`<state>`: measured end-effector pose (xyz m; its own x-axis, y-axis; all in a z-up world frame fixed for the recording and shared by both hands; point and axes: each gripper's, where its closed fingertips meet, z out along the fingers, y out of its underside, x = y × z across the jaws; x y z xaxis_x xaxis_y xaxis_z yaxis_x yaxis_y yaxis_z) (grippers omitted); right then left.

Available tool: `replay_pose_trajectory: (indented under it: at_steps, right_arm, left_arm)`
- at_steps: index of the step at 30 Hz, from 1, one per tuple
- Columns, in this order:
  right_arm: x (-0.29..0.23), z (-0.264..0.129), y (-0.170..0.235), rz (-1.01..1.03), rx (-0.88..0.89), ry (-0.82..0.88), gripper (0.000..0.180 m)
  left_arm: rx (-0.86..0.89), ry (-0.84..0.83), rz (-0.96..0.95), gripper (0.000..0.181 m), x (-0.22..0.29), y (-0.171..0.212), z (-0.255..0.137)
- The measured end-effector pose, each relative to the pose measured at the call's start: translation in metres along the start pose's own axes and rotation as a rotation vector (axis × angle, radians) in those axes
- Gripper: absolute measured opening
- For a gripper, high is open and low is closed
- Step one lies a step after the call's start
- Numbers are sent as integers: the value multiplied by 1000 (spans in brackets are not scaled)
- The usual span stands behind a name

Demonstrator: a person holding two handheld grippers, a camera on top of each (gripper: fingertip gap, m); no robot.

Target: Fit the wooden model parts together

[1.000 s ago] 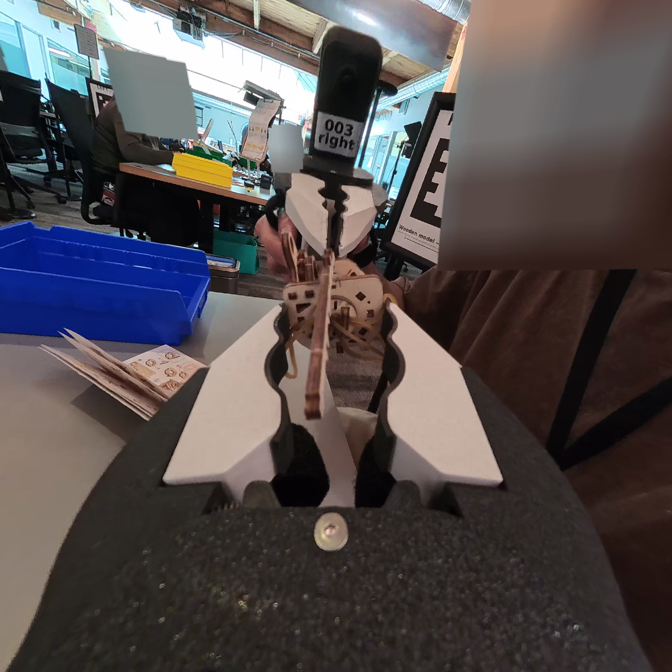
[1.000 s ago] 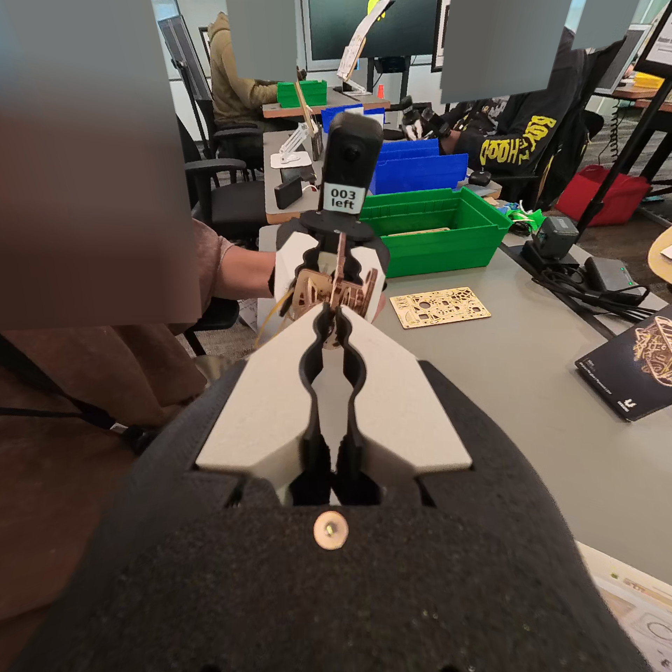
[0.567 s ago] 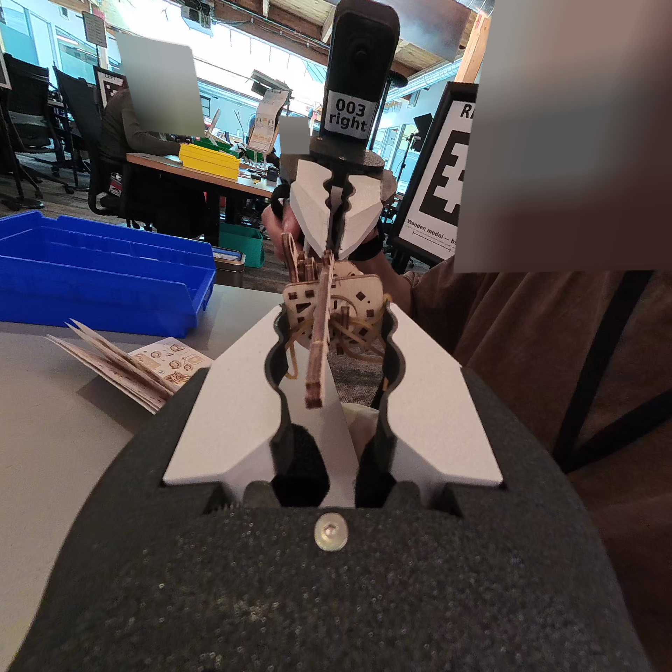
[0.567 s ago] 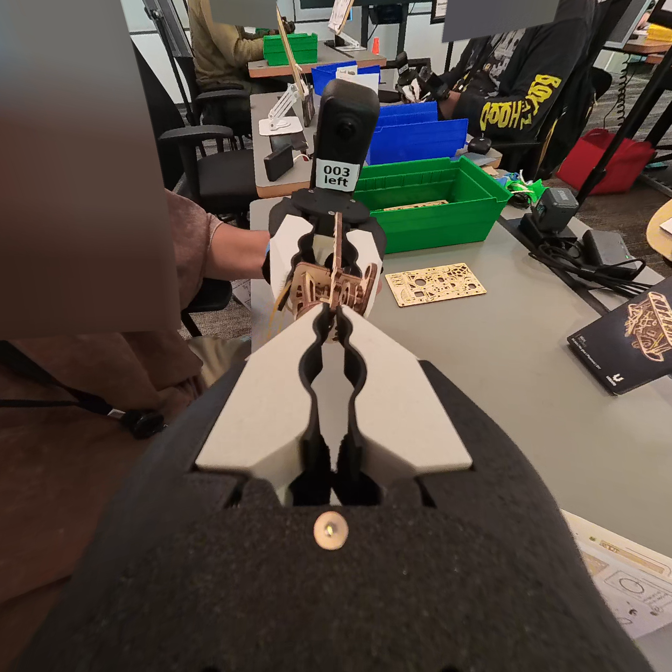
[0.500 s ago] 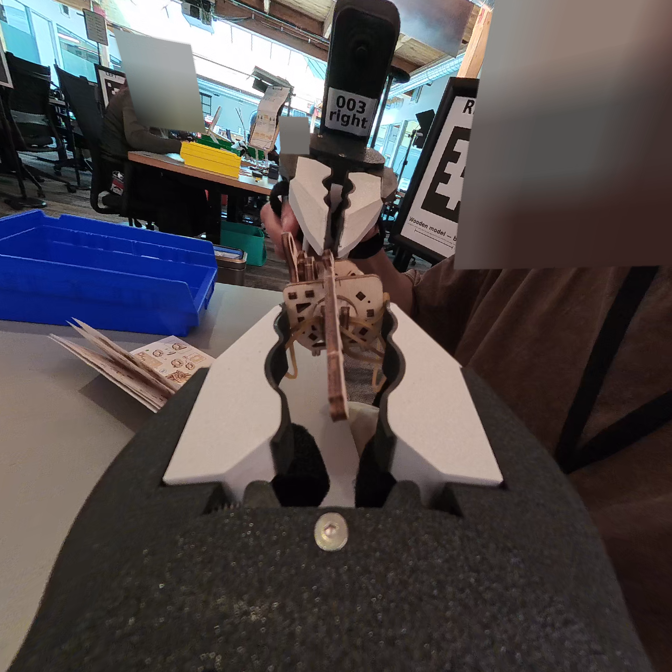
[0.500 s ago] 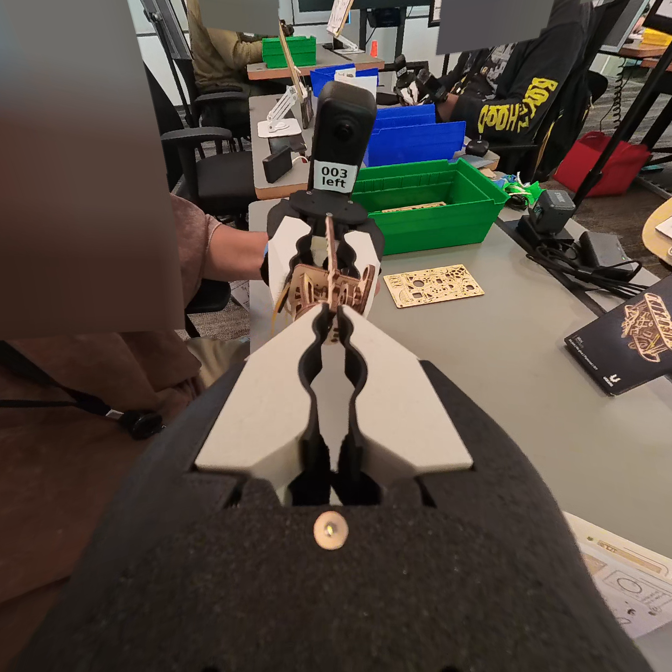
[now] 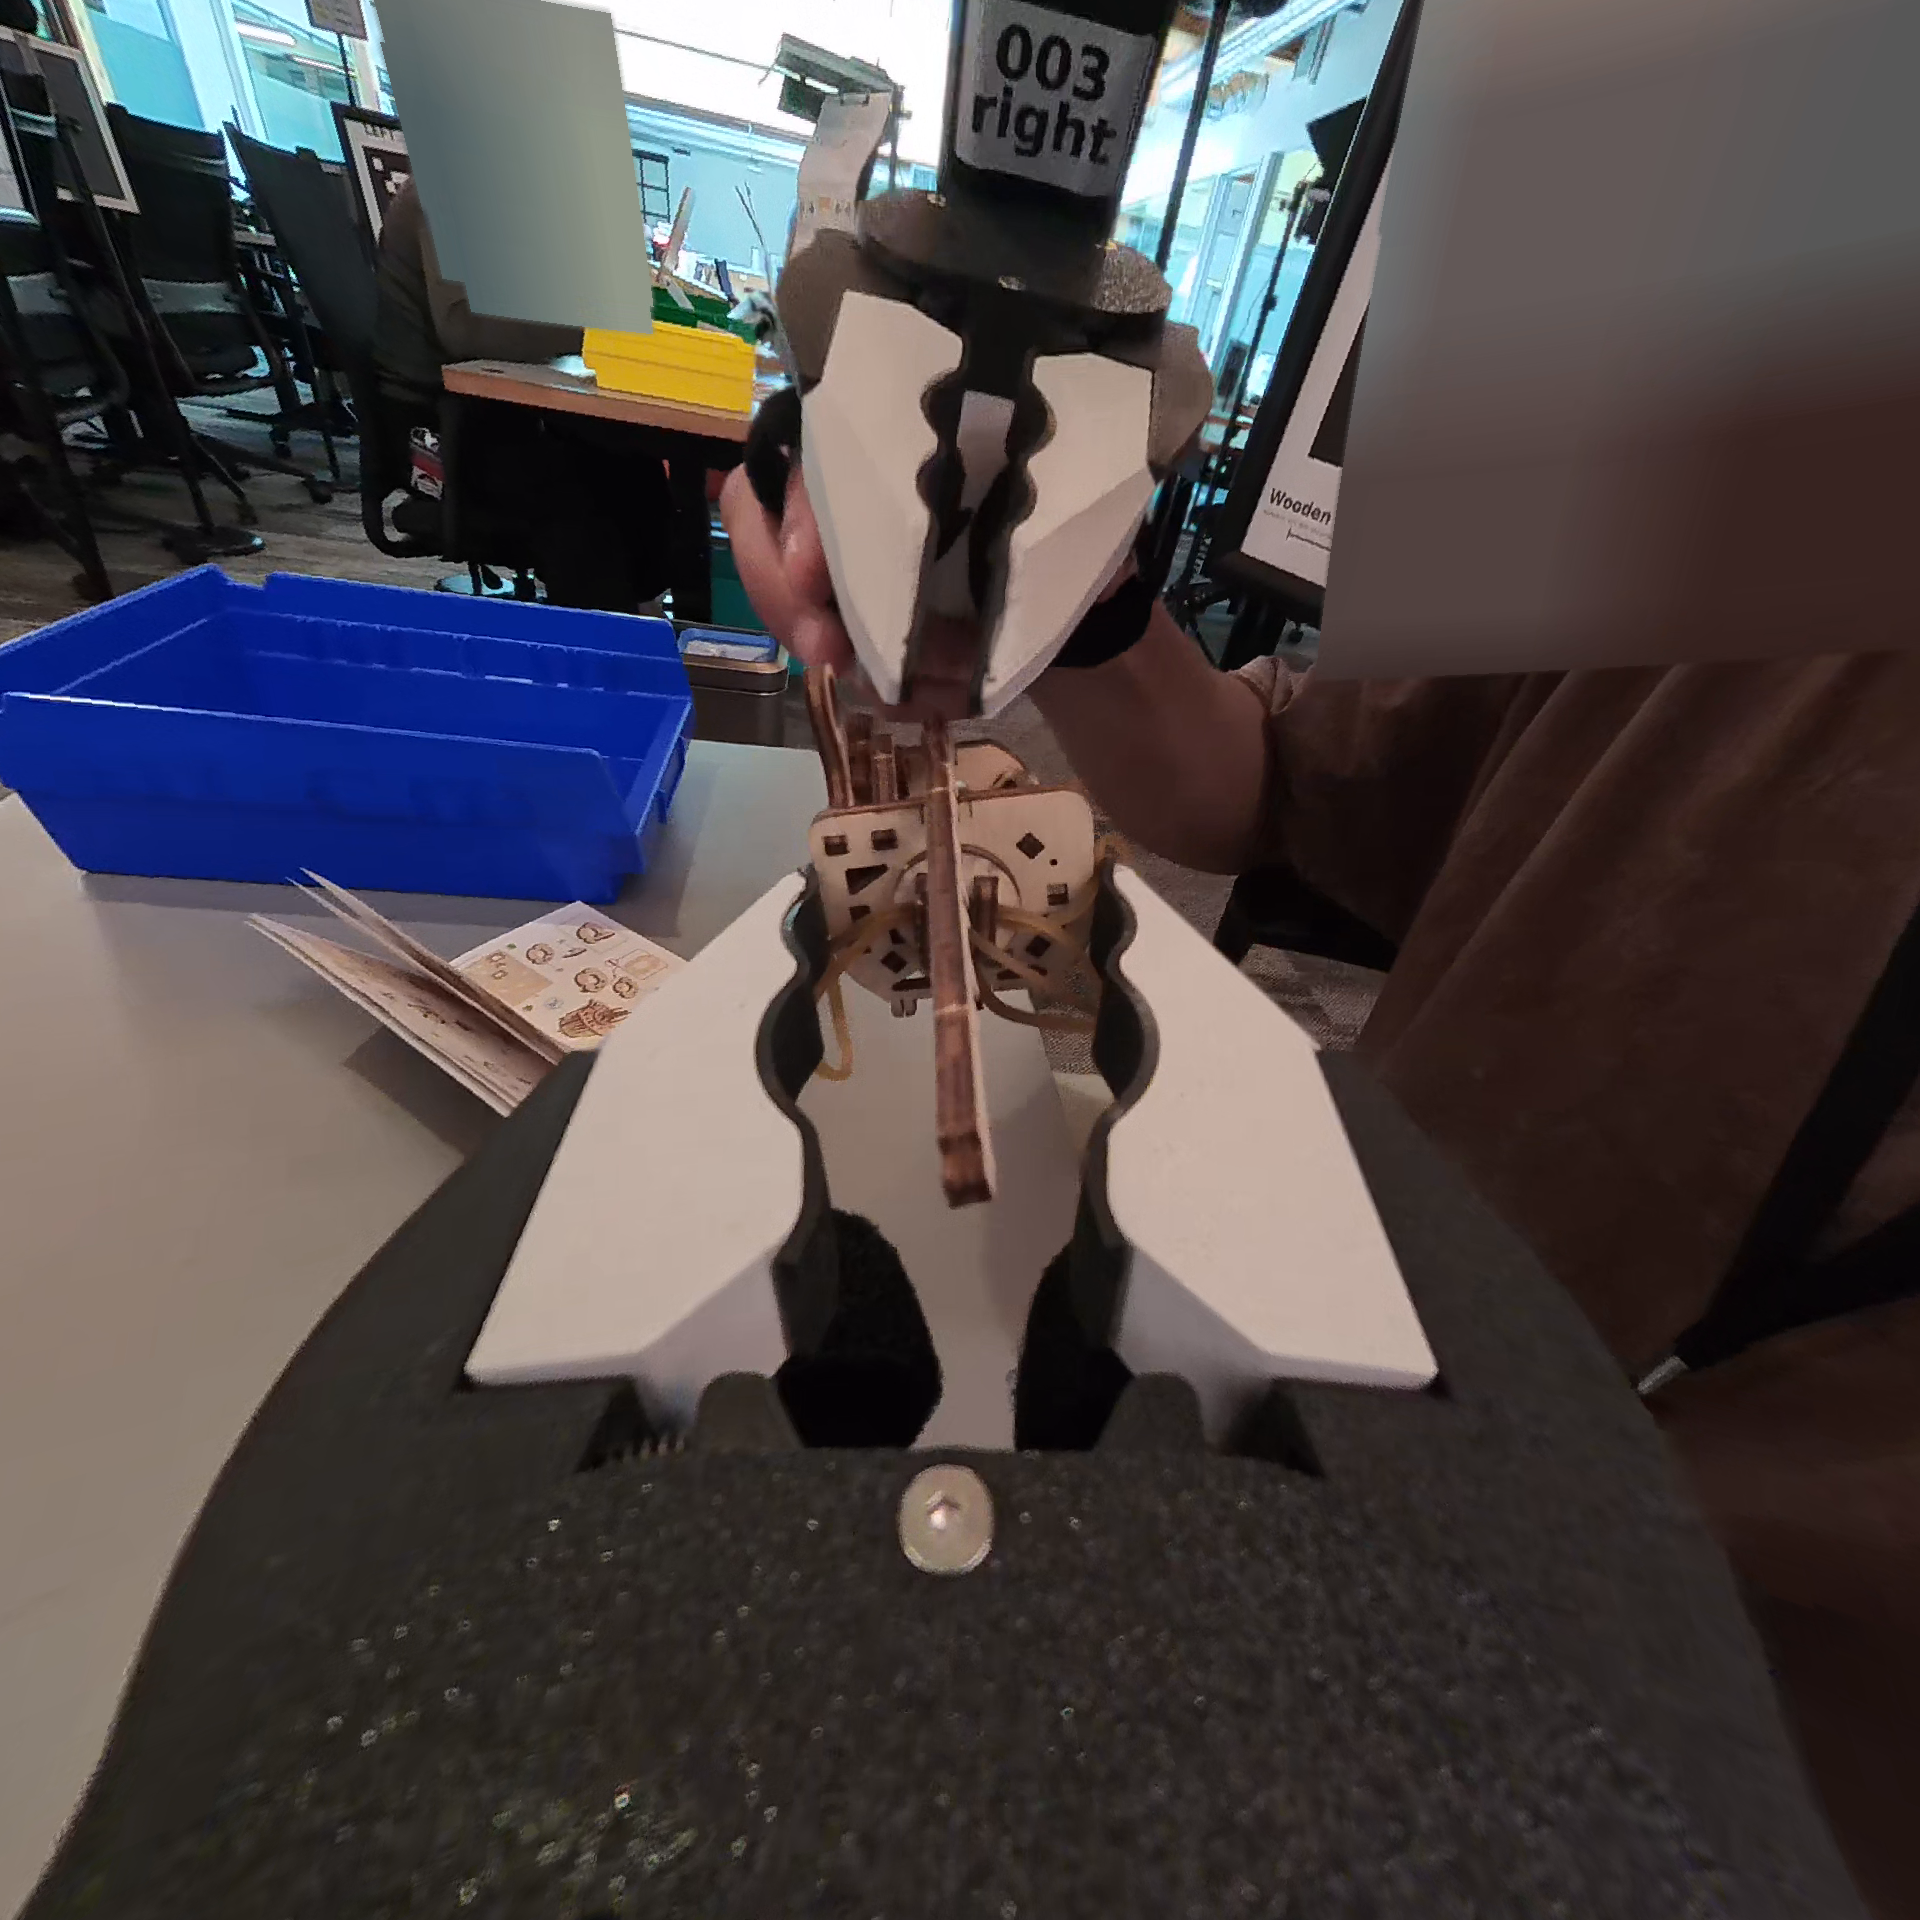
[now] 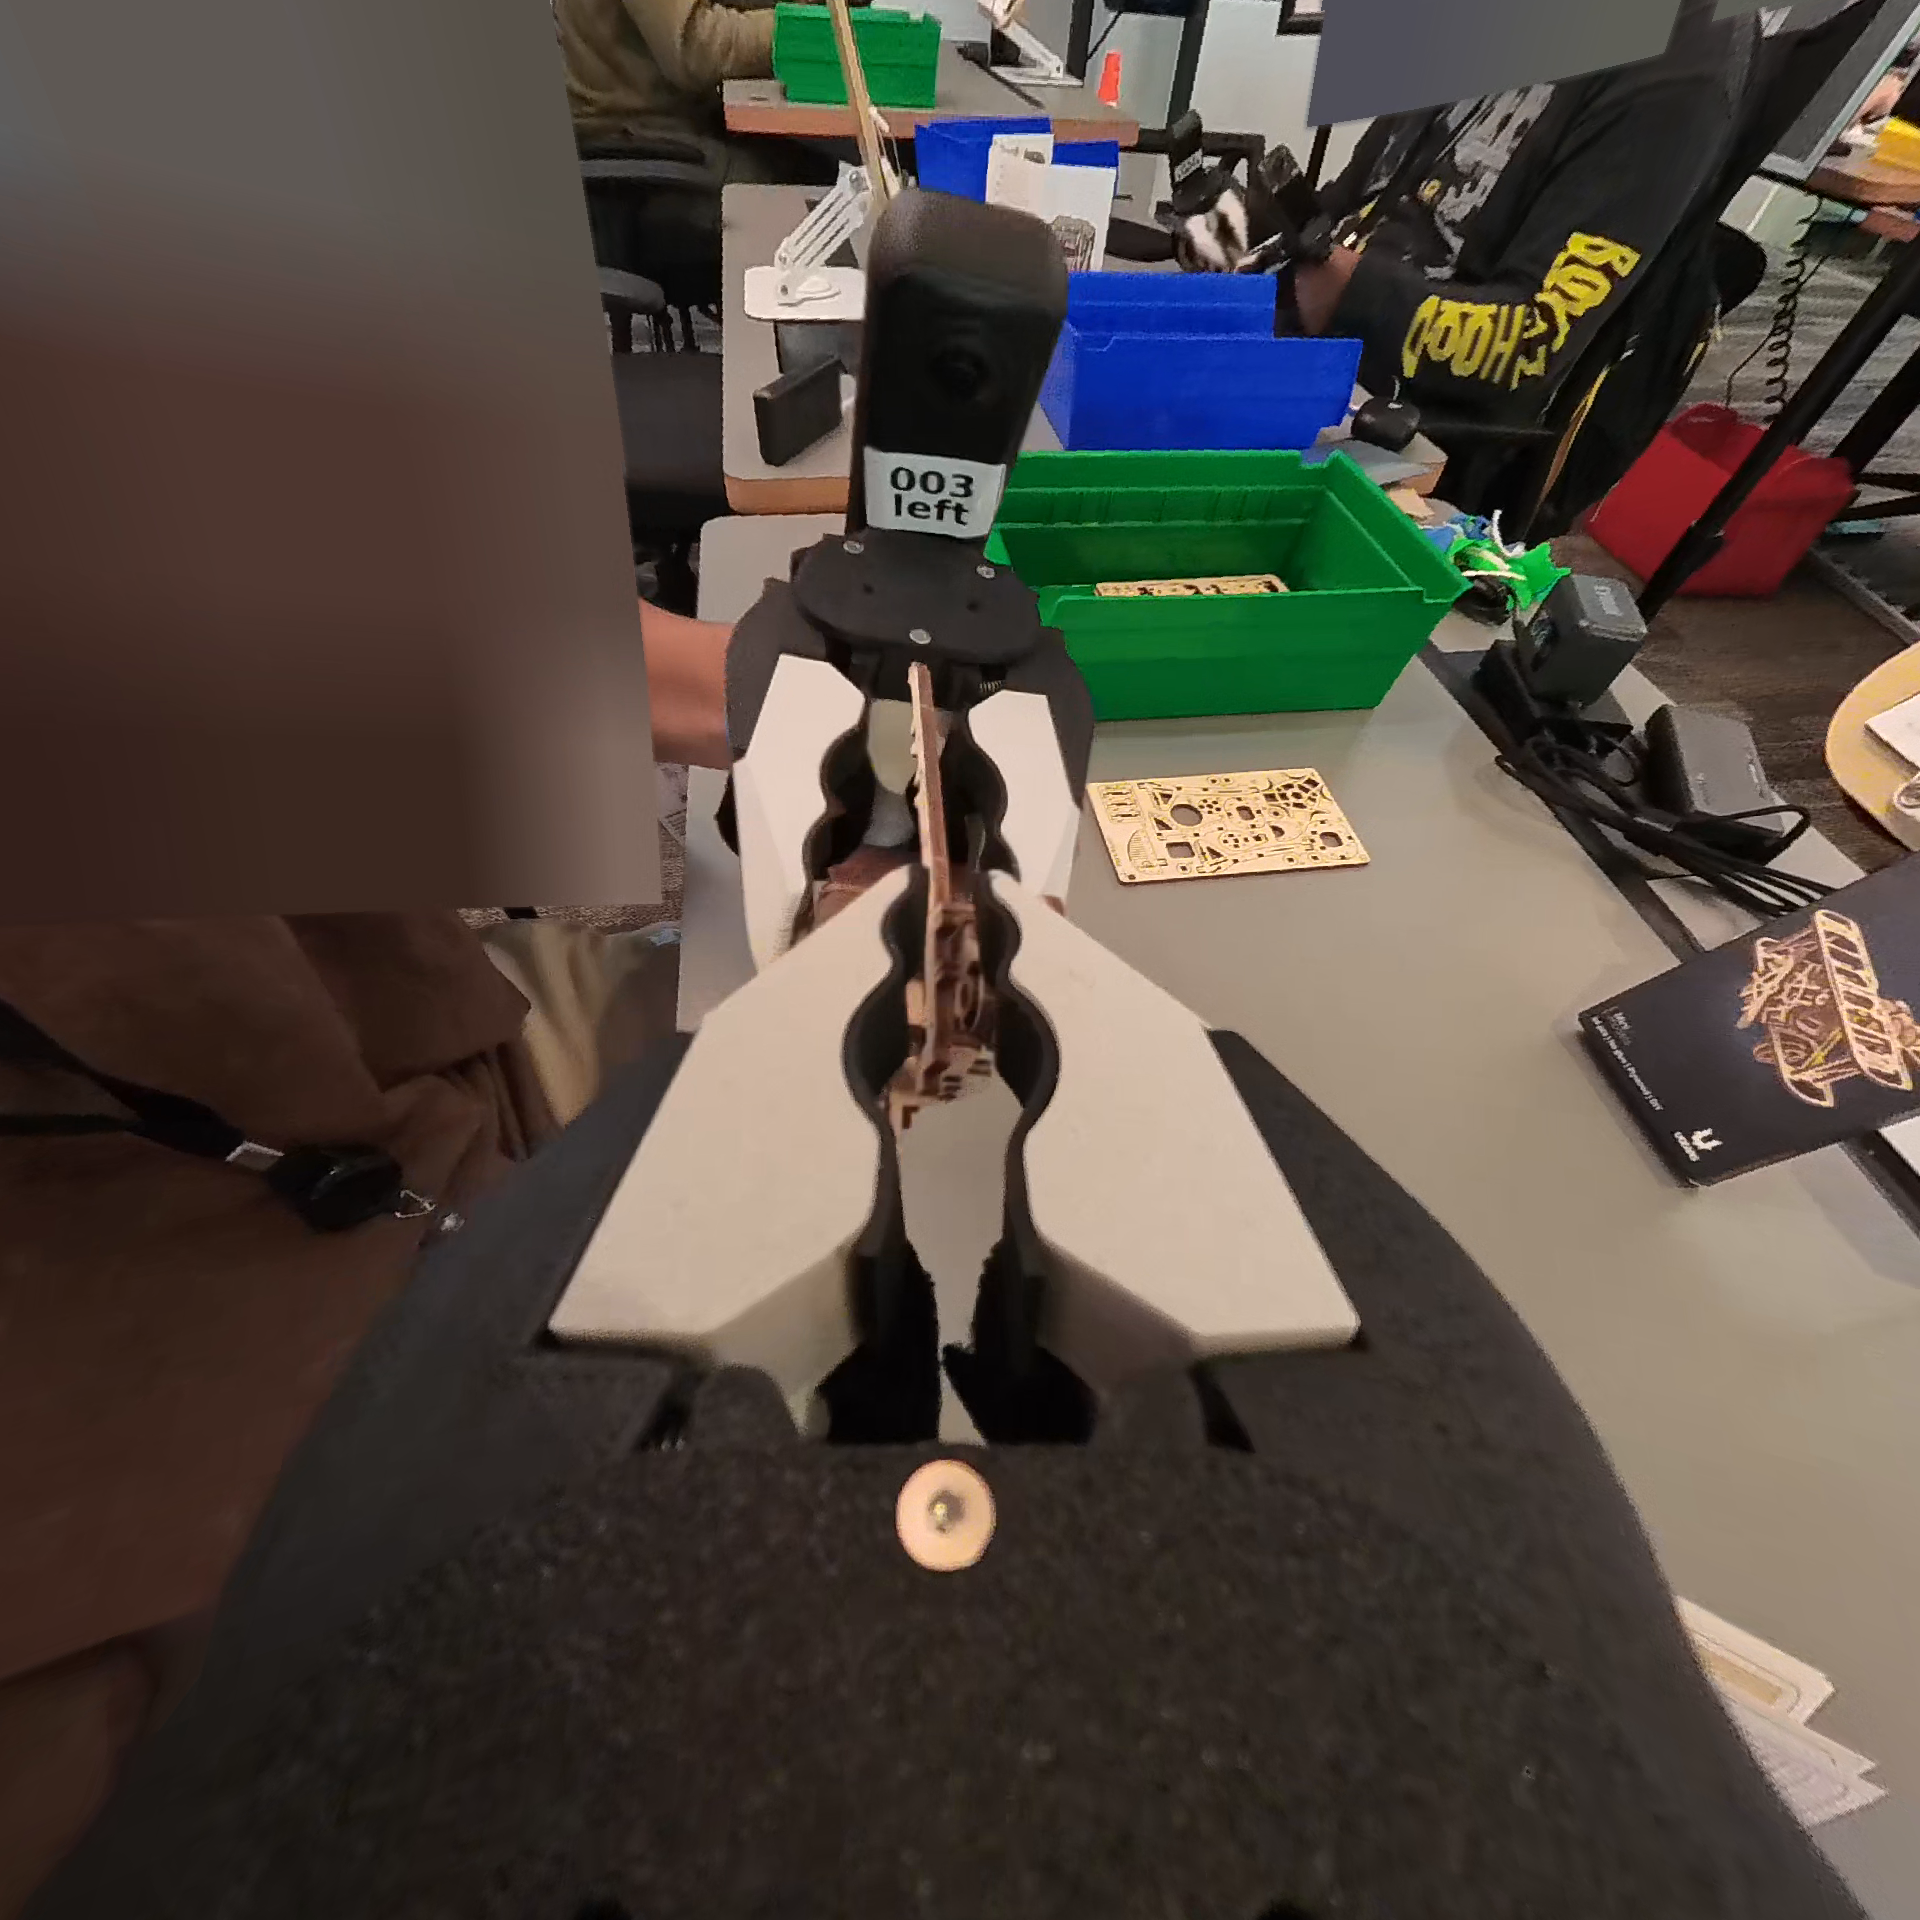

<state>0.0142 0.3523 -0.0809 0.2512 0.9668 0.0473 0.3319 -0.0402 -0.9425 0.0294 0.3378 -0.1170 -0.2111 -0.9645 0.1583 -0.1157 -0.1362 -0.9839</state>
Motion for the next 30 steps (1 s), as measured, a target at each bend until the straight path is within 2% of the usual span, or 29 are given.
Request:
replay_pose_trajectory:
  at_steps: [15,23,26,30]
  right_arm:
    - [-5,4,10,19,-41,-54,2]
    - [1,5,9,18,-17,-21,2]
    - [1,-7,-5,27,75,-38,13]
    - [16,-32,-9,52,109,12,8]
  left_arm:
    - [-19,6,-4,48,2,3,2]
    - [12,8,-41,48,-2,2,1]
    - [17,10,-46,49,-4,2,1]
    - [25,16,-58,49,-3,2,1]
